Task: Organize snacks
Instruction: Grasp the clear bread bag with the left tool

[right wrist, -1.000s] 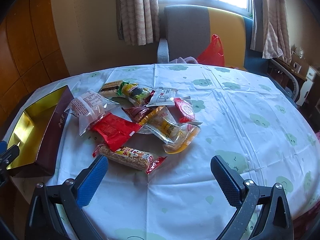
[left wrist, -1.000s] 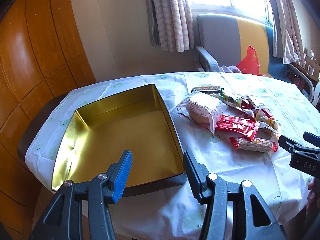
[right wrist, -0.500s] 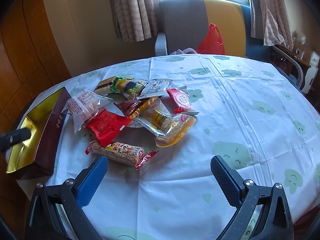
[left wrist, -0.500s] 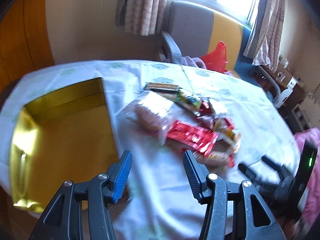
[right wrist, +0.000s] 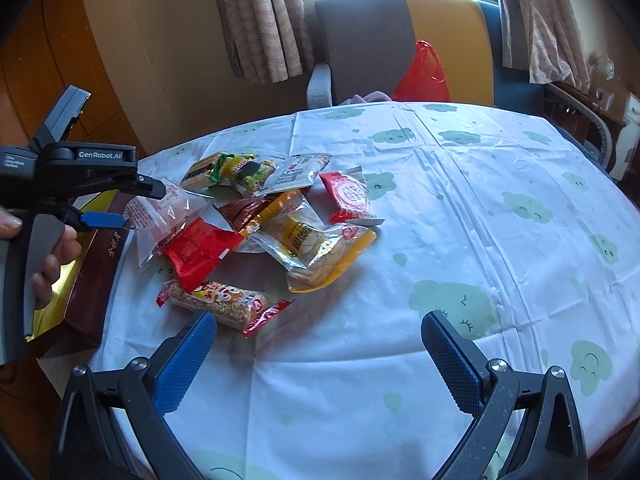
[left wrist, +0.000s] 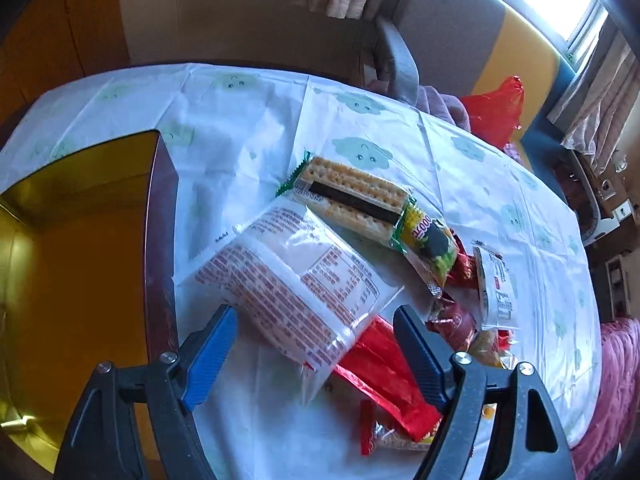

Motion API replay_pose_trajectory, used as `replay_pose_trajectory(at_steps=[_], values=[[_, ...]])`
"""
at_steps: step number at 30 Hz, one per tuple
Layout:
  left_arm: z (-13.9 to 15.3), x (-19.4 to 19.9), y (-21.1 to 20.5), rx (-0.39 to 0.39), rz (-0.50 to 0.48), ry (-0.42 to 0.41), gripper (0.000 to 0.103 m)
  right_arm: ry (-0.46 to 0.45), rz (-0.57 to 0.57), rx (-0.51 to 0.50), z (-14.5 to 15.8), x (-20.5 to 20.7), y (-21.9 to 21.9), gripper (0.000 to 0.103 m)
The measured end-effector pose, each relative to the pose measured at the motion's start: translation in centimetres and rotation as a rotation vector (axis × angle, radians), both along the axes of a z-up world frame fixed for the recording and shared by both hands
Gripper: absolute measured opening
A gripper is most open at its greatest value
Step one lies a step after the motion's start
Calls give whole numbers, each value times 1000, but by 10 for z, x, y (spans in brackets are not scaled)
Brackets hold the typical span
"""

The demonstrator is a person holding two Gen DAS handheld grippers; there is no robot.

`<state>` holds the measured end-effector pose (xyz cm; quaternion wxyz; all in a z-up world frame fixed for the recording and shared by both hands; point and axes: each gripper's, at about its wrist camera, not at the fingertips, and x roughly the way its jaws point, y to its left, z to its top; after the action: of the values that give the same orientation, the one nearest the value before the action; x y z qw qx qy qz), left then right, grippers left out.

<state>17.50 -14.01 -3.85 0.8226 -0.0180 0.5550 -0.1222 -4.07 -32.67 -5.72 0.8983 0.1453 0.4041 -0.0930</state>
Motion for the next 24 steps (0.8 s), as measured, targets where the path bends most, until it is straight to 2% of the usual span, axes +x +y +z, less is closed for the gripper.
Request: replay_pose_trajectory(at_steps=[2,11,20,22,24], values=[[-1,-2,-2,22,-1,-10,82,1,-6,6,-2,0,-4,103],[-10,12,-10,22,19,-24,83,26,-7,23,-13,5,-8,103],[-24,31,-20,57,15,-51,83,42,-2,36,-18,8,-9,103],[-26,31,-21,62,10,-65,79,43,2,40,-19,8,-9,103],[-24,26,-19,67,3,-108,67,38,5,41,-18,8,-9,103]])
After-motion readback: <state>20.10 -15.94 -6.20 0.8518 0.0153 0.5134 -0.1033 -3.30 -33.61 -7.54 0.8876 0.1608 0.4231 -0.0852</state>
